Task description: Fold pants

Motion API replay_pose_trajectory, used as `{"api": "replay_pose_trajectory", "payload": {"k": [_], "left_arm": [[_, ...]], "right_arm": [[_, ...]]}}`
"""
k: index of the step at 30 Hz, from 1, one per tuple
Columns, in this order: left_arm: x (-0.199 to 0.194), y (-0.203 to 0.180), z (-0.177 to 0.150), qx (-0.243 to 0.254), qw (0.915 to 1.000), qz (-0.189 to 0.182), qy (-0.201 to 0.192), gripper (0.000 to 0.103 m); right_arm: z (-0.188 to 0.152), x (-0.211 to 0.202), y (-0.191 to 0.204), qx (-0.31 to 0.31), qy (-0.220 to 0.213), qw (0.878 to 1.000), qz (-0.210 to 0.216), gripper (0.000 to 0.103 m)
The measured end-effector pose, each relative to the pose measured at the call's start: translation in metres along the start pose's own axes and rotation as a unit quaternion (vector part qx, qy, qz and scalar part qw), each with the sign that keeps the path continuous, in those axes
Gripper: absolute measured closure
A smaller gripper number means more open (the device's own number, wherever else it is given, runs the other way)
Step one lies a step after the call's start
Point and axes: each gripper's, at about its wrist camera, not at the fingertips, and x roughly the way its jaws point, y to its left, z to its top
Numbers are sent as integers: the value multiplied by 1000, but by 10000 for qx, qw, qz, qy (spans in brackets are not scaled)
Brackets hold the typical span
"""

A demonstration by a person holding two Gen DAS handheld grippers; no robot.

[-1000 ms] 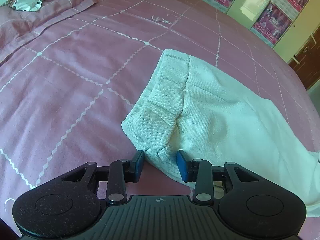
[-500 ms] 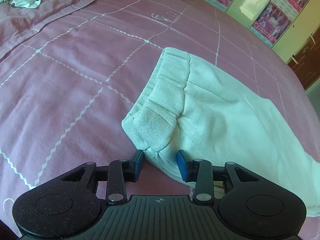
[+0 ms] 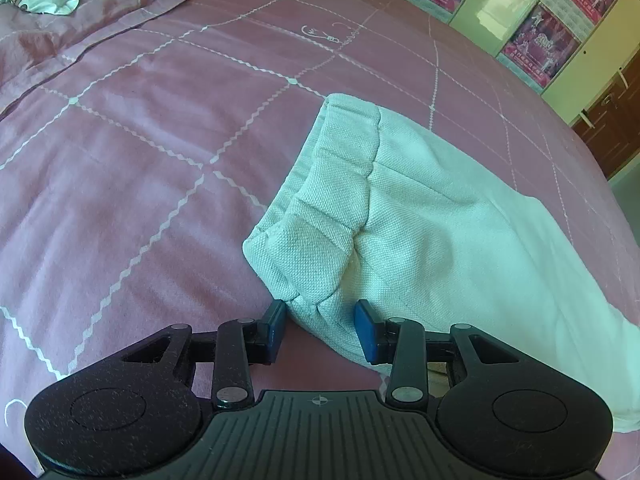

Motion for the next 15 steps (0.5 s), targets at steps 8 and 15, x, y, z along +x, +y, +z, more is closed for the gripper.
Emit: {"api": "replay_pose_trajectory", "payload": {"k": [8,15], "left_arm": [[0,5,-1,-79,9999,-112,-10,64],[0,6,-2,-98,9999,-129,-28,64]], "right_arm": [[-34,-7,-60,1223,-493,9847,1140,67],[-33,6,-80,1375,-679,9784,1388,87]]}}
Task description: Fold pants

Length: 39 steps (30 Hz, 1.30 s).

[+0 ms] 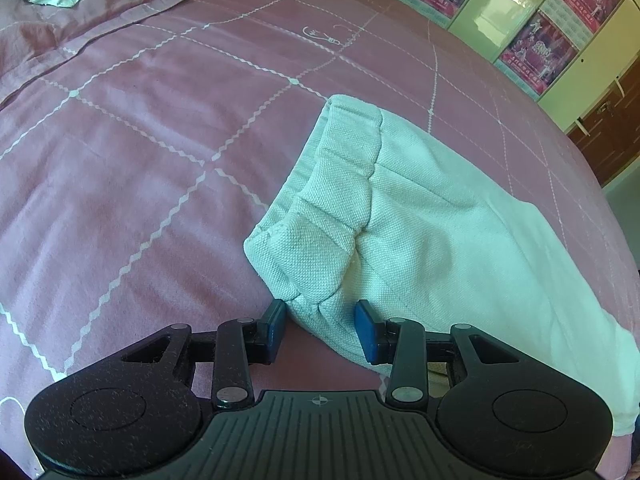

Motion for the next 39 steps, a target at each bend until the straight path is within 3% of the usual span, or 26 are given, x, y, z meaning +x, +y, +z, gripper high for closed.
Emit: {"api": "replay_pose_trajectory", "payload": {"k": [3,4,7,12,15,18,19,21,22,25,32,34,39], "left_arm": [[0,0,1,-3,10000,-9,15,64],[0,0,1,-5,10000,-11,26,64],[1,1,2,-9,10000,-18,32,63],[0,3,-1,-61,9999,-77,-29,64],[-1,7,-3,-83,9998,-152,-87,63],[-2,10,-7,-93,9995,-247,-167,63],[-2,11,-7,-101,9994,-273,-173,63],[-2,12,-6,-108,9994,-304,-152,63],[-2,12,-6,-113,9994,-306,-138,63],[-1,10,-4,-83,9995,-266,-117,63],[-3,6,-11,-74,9993,-181,-318,63],[-4,6,-11,-75,9993,-176,-332,63],[-3,7,-10,-77,9993,-213,-295,63]], "right_arm": [[5,12,6,-168,45,9997,-162,88],[7,15,10,-200,71,9995,-236,95],[15,25,58,-863,224,9936,-698,99],[49,22,182,-1919,-85,9814,72,99],[59,-10,213,-2197,-466,9735,438,99],[51,-29,175,-2198,-480,9744,15,99],[45,-28,153,-2173,-385,9748,-338,99],[31,-5,89,-1796,235,9738,-1378,99],[25,2,59,-1440,449,9751,-1628,99],[12,-3,30,-1070,248,9853,-1307,99],[9,-12,48,-1491,63,9776,-1485,99],[9,-5,39,-1464,199,9751,-1654,100],[14,-22,40,-1109,-107,9863,-1219,97]]}}
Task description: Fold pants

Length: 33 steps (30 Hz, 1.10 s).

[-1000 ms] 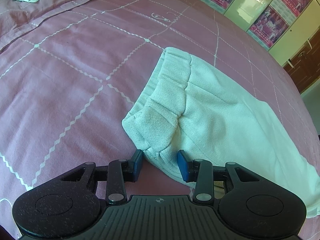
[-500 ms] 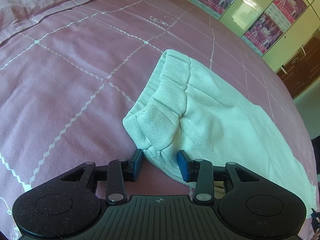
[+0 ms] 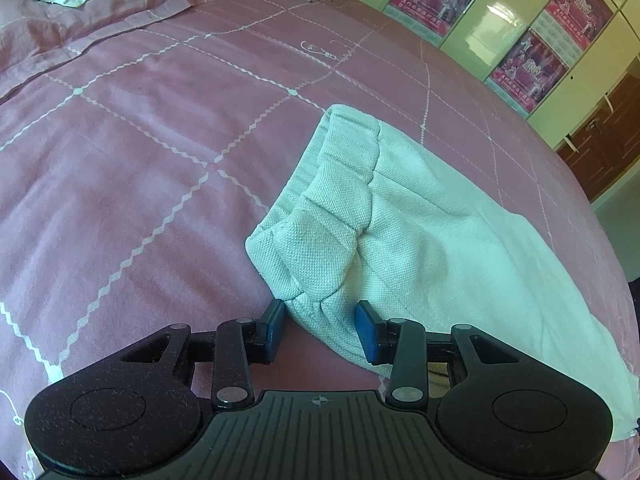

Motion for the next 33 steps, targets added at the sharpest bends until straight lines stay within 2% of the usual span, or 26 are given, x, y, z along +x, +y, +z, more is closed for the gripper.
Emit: {"api": "replay_pose_trajectory", "payload": {"k": [5,7,9,11,12,14,16,18,19,20,21,22,23,25,27,30,33], "left_arm": [[0,2,-1,-24,10000,-35,-23,63],[0,2,0,-41,10000,-40,-25,63],[0,1,0,-38,10000,-15,-30,63],[-1,0,-1,-48,10000,7,-37,63],[-1,0,0,-53,10000,10,-39,63],[0,0,-1,-52,10000,12,-48,63],[0,1,-1,-64,10000,8,-55,63],[0,1,-1,-67,10000,-1,-56,63],[-2,2,0,-94,9999,-13,-49,63],[-5,2,1,-151,9999,-21,-56,63],[-10,3,1,-247,9996,-8,-110,63],[-17,3,1,-291,9993,10,-237,63],[-24,3,0,-279,9988,13,-409,63],[-38,7,-2,-382,9965,-27,-736,63],[-44,14,-3,-654,9937,-153,-895,63],[-40,20,-4,-798,9926,-131,-910,63],[-28,23,1,-863,9926,-106,-847,63]], "right_arm": [[3,7,-17,492,152,9986,142,83],[0,15,-30,826,293,9956,320,84],[-1,21,-36,1050,257,9931,448,87],[1,21,-31,970,241,9943,373,99],[3,17,-25,842,187,9958,319,99],[4,-4,-10,732,-77,9961,488,100],[2,-18,-2,618,-160,9974,344,99],[-3,-7,-3,296,71,9992,-265,98],[-4,4,-6,180,254,9979,-573,96],[-5,10,-12,309,336,9975,-539,92],[-4,6,-14,446,270,9976,-456,88],[-3,-4,-9,401,54,9980,-484,72],[-5,-15,-1,192,-257,9980,-547,66],[-7,-29,21,-351,-598,9973,-248,66],[-9,-29,51,-928,-526,9940,226,66],[-19,-5,113,-1803,-11,9777,1074,65],[-45,39,190,-2448,693,9494,1842,63]]}}
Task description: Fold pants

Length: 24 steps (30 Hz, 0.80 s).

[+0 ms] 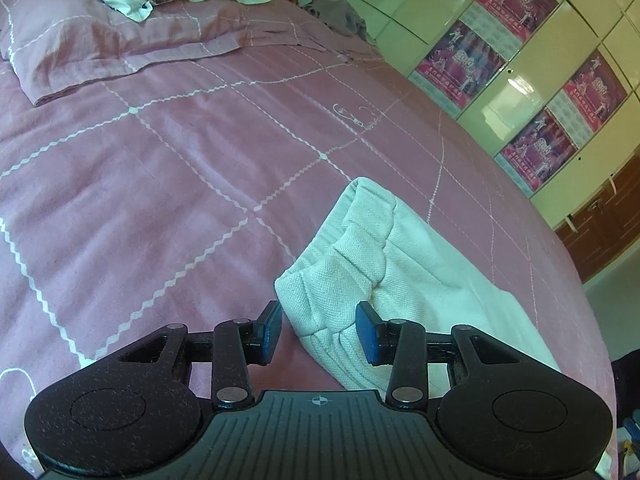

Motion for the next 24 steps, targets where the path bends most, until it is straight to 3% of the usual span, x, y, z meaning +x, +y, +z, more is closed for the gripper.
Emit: {"api": "replay_pose_trajectory", "payload": {"k": [5,6,11,16,20,24], "left_arm": [[16,-12,3,236,9996,0,126,63],[19,-12,4,296,9994,38,174,73],[16,-3,2,120,9997,-231,43,84],[17,0,-5,-62,9995,-280,-90,85],[17,-3,-9,0,9996,-228,-187,85],[14,-5,-12,18,9995,-181,-247,85]], "right_arm": [[5,127,107,-879,1019,9856,1022,63],[5,155,119,-977,1205,9812,1147,63],[5,257,161,-1406,1890,9605,1478,63],[-17,301,180,-1831,2449,9401,1507,67],[-22,312,180,-1918,2599,9325,1616,69],[-28,314,186,-2324,2558,9278,1406,69]]}}
